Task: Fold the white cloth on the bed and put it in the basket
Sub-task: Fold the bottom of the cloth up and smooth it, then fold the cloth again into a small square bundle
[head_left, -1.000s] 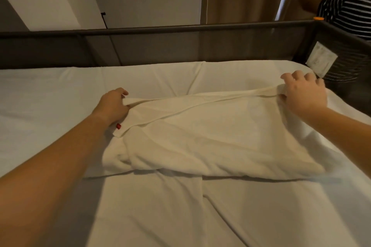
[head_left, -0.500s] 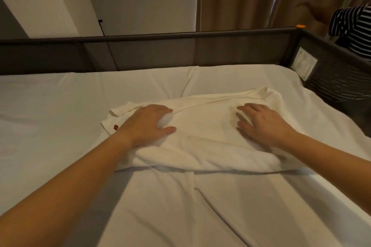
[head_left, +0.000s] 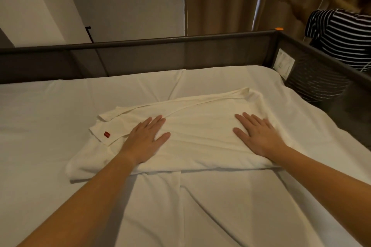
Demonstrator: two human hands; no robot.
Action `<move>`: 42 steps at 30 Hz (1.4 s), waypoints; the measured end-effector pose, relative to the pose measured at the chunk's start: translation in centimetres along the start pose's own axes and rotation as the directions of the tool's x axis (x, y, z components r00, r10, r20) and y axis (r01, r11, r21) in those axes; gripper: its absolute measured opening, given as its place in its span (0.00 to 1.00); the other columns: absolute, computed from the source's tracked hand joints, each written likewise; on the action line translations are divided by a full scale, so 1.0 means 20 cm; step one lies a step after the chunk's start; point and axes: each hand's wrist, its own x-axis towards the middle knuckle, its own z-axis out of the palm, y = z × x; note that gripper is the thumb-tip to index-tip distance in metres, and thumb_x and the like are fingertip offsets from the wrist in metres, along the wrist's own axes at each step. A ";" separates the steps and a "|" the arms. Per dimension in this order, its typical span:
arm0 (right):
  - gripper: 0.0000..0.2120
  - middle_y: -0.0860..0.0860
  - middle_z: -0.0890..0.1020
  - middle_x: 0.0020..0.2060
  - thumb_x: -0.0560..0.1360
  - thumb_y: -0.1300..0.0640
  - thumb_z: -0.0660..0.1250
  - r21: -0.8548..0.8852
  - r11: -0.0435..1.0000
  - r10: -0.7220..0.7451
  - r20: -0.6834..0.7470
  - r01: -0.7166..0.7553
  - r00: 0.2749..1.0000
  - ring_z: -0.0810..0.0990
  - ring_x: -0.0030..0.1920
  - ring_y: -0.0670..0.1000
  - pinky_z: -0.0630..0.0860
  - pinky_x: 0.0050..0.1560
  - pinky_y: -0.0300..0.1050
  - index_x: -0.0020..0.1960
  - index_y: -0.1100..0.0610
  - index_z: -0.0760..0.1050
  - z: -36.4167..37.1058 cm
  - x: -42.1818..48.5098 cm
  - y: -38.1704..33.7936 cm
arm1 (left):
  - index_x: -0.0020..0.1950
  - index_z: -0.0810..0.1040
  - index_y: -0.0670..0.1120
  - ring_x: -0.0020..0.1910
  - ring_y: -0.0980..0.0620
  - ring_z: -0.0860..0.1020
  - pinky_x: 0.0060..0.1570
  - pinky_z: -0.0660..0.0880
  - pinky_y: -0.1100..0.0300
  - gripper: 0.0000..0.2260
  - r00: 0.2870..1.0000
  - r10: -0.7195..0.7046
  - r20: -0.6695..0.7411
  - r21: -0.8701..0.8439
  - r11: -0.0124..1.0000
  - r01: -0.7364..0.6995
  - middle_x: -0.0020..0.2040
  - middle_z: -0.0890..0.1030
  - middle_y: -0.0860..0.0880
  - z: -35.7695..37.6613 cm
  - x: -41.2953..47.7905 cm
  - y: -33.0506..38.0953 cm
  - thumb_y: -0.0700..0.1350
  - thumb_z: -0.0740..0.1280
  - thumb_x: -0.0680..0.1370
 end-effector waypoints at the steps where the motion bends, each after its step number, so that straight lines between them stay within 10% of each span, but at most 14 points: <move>1: 0.34 0.47 0.53 0.86 0.83 0.31 0.42 -0.002 1.000 0.002 0.003 -0.002 1.000 0.53 0.85 0.53 0.47 0.84 0.57 0.86 0.41 0.46 0.00 0.00 0.00 | 0.86 0.54 0.59 0.85 0.57 0.48 0.83 0.46 0.52 0.31 1.000 -0.005 -0.012 0.004 1.000 0.005 0.85 0.50 0.64 0.01 0.00 0.00 0.68 0.52 0.84; 10: 0.30 0.51 0.66 0.82 0.85 0.38 0.53 0.009 0.999 -0.039 -0.053 0.040 0.998 0.64 0.80 0.56 0.58 0.81 0.55 0.83 0.49 0.60 -0.13 -0.08 0.10 | 0.82 0.66 0.56 0.84 0.52 0.56 0.82 0.48 0.49 0.27 0.989 0.019 -0.147 0.060 0.998 -0.011 0.84 0.62 0.56 -0.03 0.06 0.15 0.64 0.55 0.84; 21: 0.33 0.56 0.77 0.72 0.82 0.44 0.69 0.281 0.897 0.337 0.069 -0.342 0.939 0.78 0.68 0.58 0.75 0.68 0.52 0.81 0.53 0.61 -0.31 -0.22 0.33 | 0.64 0.83 0.52 0.61 0.49 0.83 0.63 0.77 0.57 0.12 0.987 0.140 -0.075 -0.290 0.944 -0.156 0.62 0.85 0.51 -0.06 0.55 0.95 0.48 0.71 0.81; 33: 0.22 0.52 0.83 0.45 0.73 0.41 0.77 0.368 0.804 0.356 0.330 -0.466 0.874 0.78 0.43 0.51 0.72 0.39 0.42 0.51 0.59 0.79 -0.31 -0.20 0.47 | 0.81 0.67 0.59 0.76 0.42 0.67 0.73 0.72 0.48 0.35 0.928 0.370 -0.040 -0.084 0.924 -0.372 0.81 0.64 0.50 0.10 0.92 1.46 0.33 0.70 0.79; 42: 0.22 0.52 0.75 0.36 0.71 0.44 0.80 0.404 0.801 0.279 0.400 -0.441 0.873 0.73 0.36 0.52 0.68 0.37 0.43 0.39 0.56 0.70 -0.29 -0.20 0.53 | 0.69 0.78 0.62 0.78 0.41 0.59 0.73 0.59 0.41 0.20 0.914 0.389 0.118 0.275 0.871 -0.407 0.78 0.68 0.50 0.21 0.98 1.65 0.40 0.66 0.82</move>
